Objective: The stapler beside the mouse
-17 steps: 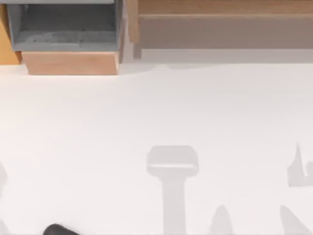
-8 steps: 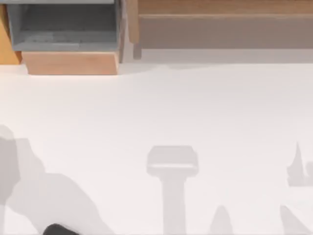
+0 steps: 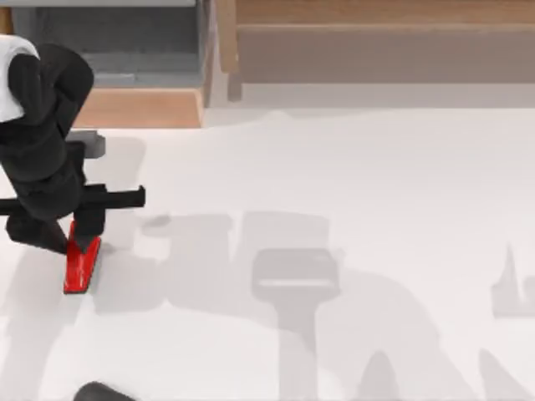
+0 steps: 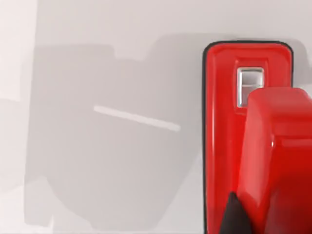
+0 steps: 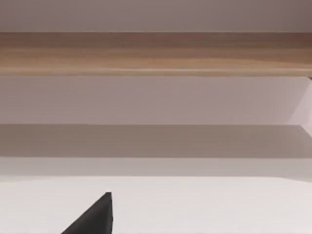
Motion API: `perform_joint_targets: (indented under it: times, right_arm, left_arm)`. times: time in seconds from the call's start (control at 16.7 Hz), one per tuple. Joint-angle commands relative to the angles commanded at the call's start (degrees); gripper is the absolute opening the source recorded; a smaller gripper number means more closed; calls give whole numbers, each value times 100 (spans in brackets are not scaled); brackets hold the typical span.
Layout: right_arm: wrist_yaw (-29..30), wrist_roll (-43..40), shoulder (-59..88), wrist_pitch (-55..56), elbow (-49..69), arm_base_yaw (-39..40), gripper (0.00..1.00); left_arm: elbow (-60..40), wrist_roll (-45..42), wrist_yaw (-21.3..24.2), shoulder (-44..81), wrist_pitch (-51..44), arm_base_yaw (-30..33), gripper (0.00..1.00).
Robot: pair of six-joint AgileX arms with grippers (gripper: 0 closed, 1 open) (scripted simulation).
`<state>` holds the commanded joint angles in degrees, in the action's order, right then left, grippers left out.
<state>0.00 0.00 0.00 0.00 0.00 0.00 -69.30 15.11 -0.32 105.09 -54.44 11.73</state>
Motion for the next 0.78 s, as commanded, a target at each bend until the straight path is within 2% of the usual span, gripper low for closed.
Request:
perform_joint_targets:
  times: [0.24, 0.78]
  right_arm:
    - [0, 0, 0, 0, 0, 0, 100]
    - [0, 0, 0, 0, 0, 0, 100]
  left_arm:
    - [-32, 493, -5, -69, -47, 857, 0]
    - [-37, 532, 3, -72, -23, 908, 0]
